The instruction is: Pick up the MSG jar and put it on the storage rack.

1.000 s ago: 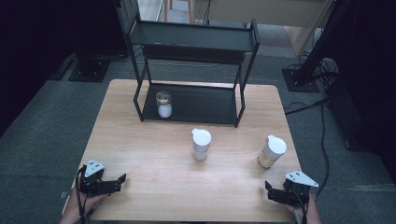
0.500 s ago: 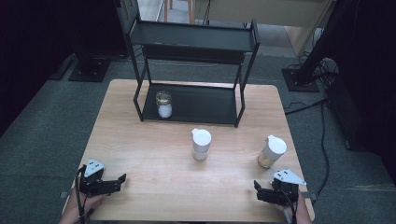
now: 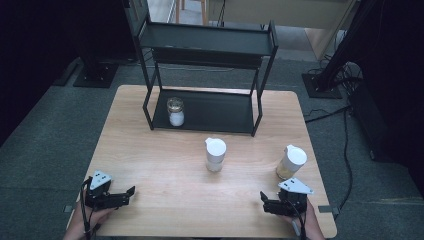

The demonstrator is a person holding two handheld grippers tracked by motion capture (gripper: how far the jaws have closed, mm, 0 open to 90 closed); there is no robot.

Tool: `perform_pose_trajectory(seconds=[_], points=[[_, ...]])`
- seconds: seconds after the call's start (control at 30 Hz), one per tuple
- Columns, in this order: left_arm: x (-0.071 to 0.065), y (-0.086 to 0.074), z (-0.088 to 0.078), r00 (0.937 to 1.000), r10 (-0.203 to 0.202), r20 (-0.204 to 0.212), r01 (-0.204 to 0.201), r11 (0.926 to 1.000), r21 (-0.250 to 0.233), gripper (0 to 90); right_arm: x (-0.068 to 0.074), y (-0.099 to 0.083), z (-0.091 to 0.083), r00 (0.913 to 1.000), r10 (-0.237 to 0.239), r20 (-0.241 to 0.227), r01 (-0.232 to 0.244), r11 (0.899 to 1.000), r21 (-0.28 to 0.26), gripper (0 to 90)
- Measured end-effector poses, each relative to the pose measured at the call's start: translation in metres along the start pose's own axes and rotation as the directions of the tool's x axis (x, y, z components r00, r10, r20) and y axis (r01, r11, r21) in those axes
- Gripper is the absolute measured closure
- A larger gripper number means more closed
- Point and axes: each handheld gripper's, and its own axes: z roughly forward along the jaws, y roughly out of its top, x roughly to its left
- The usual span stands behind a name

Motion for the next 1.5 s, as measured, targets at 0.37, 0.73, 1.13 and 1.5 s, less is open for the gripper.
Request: perform_pose_trajectory(seconds=[0.37, 0.73, 1.13, 1.5], points=[[0.000, 0.000, 0.000, 1.0000, 0.000, -0.001, 0.000, 1.0000, 0.001, 1.6, 0.013, 0.005, 0.007, 0.9996, -0.018, -0.022, 0.018, 1.000, 0.006, 2.5], [-0.001, 0.000, 0.000, 1.0000, 0.003, -0.003, -0.003, 1.0000, 0.003, 1.6, 0.027, 0.012, 0.014, 0.9982, -0.039, -0.047, 0.039, 0.999, 0.004, 2.5], [-0.001, 0.000, 0.000, 1.0000, 0.002, -0.007, -0.002, 1.0000, 0.003, 1.6, 0.043, 0.021, 0.022, 0.9957, -0.055, -0.075, 0.055, 0.998, 0.002, 2.5], [-0.002, 0.001, 0.001, 0.9999, 0.009, -0.010, -0.009, 0.9999, 0.005, 1.6, 0.059, 0.030, 0.032, 0.9919, -0.073, -0.104, 0.073, 0.997, -0.004, 2.7]])
